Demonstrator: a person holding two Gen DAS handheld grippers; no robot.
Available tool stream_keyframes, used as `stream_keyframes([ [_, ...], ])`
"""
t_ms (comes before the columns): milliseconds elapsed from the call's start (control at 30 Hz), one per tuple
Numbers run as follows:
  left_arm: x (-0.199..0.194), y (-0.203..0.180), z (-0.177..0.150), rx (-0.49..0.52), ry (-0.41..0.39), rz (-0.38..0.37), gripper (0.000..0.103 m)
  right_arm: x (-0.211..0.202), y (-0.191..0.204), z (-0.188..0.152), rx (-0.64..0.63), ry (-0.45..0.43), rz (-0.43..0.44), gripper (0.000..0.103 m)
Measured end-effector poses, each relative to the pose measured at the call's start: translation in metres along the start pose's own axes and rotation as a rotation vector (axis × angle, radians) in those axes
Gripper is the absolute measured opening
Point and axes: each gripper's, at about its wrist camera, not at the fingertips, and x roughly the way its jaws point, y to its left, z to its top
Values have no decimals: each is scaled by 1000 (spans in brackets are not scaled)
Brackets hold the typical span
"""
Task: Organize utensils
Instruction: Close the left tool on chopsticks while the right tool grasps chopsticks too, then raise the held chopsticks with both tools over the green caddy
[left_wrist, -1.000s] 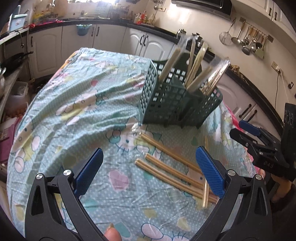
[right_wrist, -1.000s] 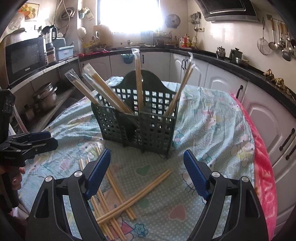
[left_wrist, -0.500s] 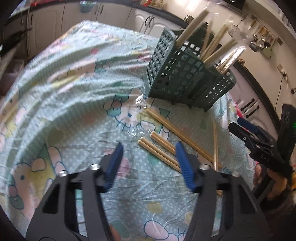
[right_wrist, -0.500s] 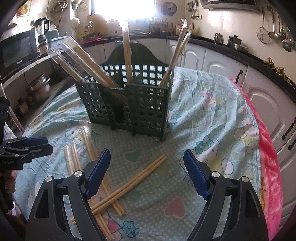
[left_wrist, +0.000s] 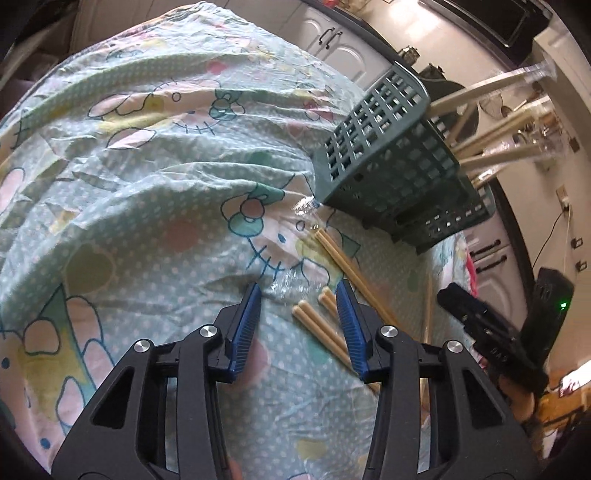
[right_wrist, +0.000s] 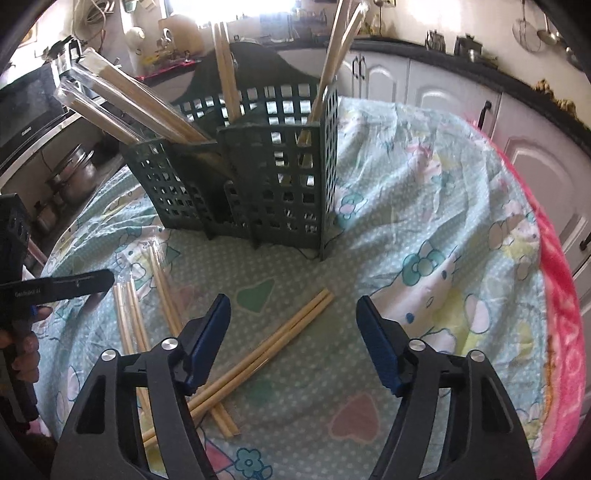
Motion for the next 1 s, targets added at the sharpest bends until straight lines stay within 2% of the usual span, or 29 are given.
stream_keyframes([
  [100, 2, 4, 4, -14, -1, -7, 35, 8, -4, 2, 34, 25, 18, 61],
  [300, 5, 11, 8, -39, -2, -9, 22, 26, -14, 7, 122, 77, 49, 52],
  [433, 6, 14, 9, -44, -1, -6, 14, 35, -20, 13, 161, 88, 39, 46],
  [533, 6, 15, 9, -42, 1, -5, 10, 39, -20, 17, 163, 94, 11, 37],
  [600, 6, 17, 9, -51, 6, -19, 8, 40, -21, 18, 164, 92, -6, 27],
  [700, 5, 19, 9, -67, 15, -47, 2, 41, -29, 18, 192, 88, -1, 21],
  [800, 0, 19, 8, -70, 23, -94, 0, 40, -33, 17, 213, 76, 8, 16],
  [1000, -16, 14, 7, -54, 5, -138, 0, 27, -28, 15, 218, 44, 31, 9],
])
